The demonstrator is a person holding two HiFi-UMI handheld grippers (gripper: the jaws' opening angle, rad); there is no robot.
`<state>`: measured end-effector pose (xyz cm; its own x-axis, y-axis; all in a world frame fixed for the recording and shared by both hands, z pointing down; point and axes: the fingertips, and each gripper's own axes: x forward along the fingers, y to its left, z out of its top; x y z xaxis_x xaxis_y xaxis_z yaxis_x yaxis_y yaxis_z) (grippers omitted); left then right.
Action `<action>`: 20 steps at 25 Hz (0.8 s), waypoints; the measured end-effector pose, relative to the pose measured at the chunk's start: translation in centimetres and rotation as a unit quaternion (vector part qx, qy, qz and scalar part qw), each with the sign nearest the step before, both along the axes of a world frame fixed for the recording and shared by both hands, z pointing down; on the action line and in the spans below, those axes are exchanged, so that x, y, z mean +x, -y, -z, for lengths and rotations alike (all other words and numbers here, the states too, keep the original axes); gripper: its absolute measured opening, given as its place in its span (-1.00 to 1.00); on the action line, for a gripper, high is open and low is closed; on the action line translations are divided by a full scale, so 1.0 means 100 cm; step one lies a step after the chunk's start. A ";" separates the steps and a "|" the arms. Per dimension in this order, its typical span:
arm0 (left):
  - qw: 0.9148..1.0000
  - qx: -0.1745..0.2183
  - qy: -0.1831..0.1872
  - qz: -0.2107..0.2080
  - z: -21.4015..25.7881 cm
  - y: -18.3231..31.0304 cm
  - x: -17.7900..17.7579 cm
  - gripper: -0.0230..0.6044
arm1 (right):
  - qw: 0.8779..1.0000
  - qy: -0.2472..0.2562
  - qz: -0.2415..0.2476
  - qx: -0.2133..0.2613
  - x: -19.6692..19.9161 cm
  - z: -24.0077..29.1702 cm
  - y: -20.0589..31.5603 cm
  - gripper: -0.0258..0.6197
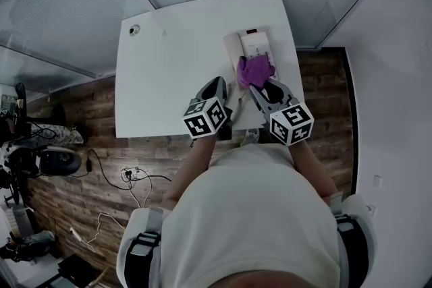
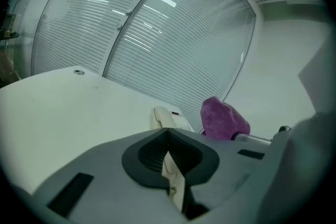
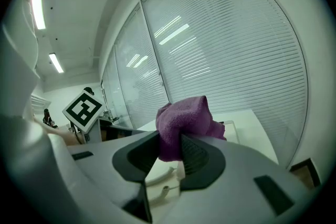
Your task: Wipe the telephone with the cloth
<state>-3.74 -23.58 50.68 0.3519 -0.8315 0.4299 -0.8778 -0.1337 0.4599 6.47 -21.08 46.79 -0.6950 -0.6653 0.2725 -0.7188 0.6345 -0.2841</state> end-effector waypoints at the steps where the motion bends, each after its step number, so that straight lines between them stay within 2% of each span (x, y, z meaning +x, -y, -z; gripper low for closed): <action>1: 1.000 0.000 0.001 -0.005 0.001 -0.006 -0.002 -0.86 | 1.000 -0.001 0.000 -0.001 -0.003 0.000 -0.006 -0.54; 10: 0.998 -0.007 0.007 -0.059 0.007 -0.063 -0.021 -0.86 | 1.000 -0.011 0.001 -0.012 -0.035 -0.004 -0.064 -0.54; 20: 0.995 -0.007 -0.024 -0.093 0.004 -0.131 -0.037 -0.86 | 1.000 -0.018 -0.018 -0.016 -0.052 -0.010 -0.129 -0.54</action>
